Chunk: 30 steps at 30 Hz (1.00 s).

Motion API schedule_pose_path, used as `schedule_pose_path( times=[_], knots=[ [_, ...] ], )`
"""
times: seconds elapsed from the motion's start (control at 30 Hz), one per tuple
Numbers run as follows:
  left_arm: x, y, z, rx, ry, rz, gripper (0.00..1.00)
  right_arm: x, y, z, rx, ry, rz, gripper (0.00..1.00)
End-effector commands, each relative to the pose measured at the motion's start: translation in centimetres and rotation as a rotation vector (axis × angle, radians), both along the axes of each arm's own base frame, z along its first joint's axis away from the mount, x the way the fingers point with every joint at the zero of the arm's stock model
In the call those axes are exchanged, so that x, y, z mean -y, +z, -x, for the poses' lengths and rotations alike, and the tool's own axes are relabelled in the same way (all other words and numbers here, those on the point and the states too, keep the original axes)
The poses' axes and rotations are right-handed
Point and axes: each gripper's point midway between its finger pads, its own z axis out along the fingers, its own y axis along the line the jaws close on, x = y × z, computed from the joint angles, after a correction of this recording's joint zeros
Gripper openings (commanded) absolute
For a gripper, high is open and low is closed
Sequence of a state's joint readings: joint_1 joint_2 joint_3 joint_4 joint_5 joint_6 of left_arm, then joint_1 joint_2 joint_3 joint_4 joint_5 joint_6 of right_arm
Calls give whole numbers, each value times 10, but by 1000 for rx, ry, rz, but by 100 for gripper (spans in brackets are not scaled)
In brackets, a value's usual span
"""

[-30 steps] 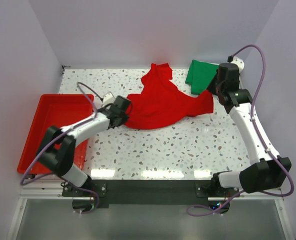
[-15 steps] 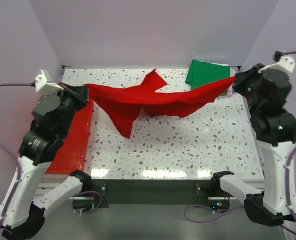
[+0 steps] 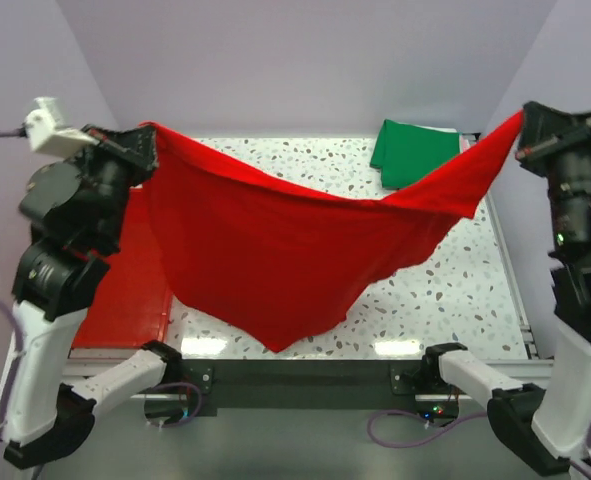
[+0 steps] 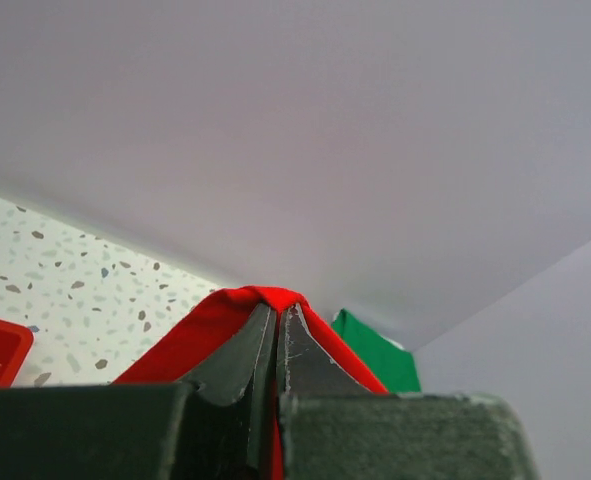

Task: Fold and stack the t-shirts
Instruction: Flatten the tshirt out

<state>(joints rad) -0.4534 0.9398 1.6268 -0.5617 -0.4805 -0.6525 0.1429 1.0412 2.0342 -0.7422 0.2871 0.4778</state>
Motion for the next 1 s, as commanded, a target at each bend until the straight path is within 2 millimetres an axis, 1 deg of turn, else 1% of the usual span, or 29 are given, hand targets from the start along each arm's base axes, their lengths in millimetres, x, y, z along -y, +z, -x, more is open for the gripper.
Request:
schedule_pose_path(
  times=[0.0,0.03,0.07,0.1,0.13,0.17,0.2,0.23,0.27,0.3,0.33,0.37,0.4,0.43,0.47,0.5,0.53,0.57,0.63,0.67,0.7,0.73,0.77,0.8,0.83,0.87,0.9,0.93,0.97],
  knots=[
    [24,-27,-65,-49,23,-82,0,-30,-39,-108,-117,87,53,0],
    [27,-29,-78,-46,18,-95,0,-38,-43,-122,-122,119,58,0],
    [31,-22,-92,-12,9,-82,0,-42,-44,-135,-123,131,60,0],
    [33,-31,-120,-28,-23,-93,0,-47,-34,-149,-86,146,59,0],
    [33,-31,-136,-20,-40,-69,0,-56,-50,-181,-124,176,64,0],
    [31,-11,-149,48,-56,-45,0,-60,-32,-190,-74,189,66,0],
    [31,-26,-182,25,-88,-56,0,-64,-30,-203,-65,198,66,0],
    [30,-22,-197,35,-96,-41,0,-70,-50,-238,-111,209,71,0],
    [21,13,-204,114,-96,-34,0,-70,-18,-236,-35,204,71,0],
    [31,-3,-236,85,-148,-43,0,-70,-10,-242,-15,200,74,0],
    [31,5,-247,99,-164,-31,0,-69,-4,-251,1,193,74,0],
    [29,48,-241,192,-175,-26,0,-67,12,-257,56,177,71,0],
    [27,38,-263,178,-188,-30,0,-66,21,-259,89,167,71,0],
    [25,49,-266,203,-187,-29,0,-61,29,-259,121,146,70,0],
    [18,76,-258,267,-182,-31,0,-56,44,-253,181,118,61,0],
    [18,72,-266,266,-196,-32,0,-52,49,-250,203,102,62,0],
    [13,77,-264,278,-198,-21,0,-49,52,-248,218,88,62,0],
    [4,69,-269,271,-189,-20,0,-45,56,-242,235,68,61,0],
    [-3,75,-256,299,-183,-19,0,-40,55,-237,223,45,72,0],
    [-8,58,-253,266,-175,-11,0,-37,51,-233,207,36,78,0],
    [-8,45,-252,234,-173,-7,0,-36,49,-229,200,32,76,0],
    [-8,44,-249,248,-179,4,0,-35,45,-227,192,30,76,0],
    [-21,17,-255,191,-157,10,0,-36,19,-238,127,32,83,0],
    [-20,16,-245,186,-165,15,0,-33,21,-223,124,27,78,0],
    [-19,6,-243,161,-170,21,0,-32,10,-221,93,25,77,0],
    [-17,-18,-237,110,-177,32,0,-31,-29,-229,-3,15,78,0],
    [-16,-32,-233,78,-182,56,0,-27,-28,-207,5,10,66,0],
    [-15,-46,-229,55,-184,66,0,-25,-44,-200,-28,2,61,0],
    [-14,-93,-230,-43,-186,85,0,-25,-99,-206,-156,1,68,0]
  ],
)
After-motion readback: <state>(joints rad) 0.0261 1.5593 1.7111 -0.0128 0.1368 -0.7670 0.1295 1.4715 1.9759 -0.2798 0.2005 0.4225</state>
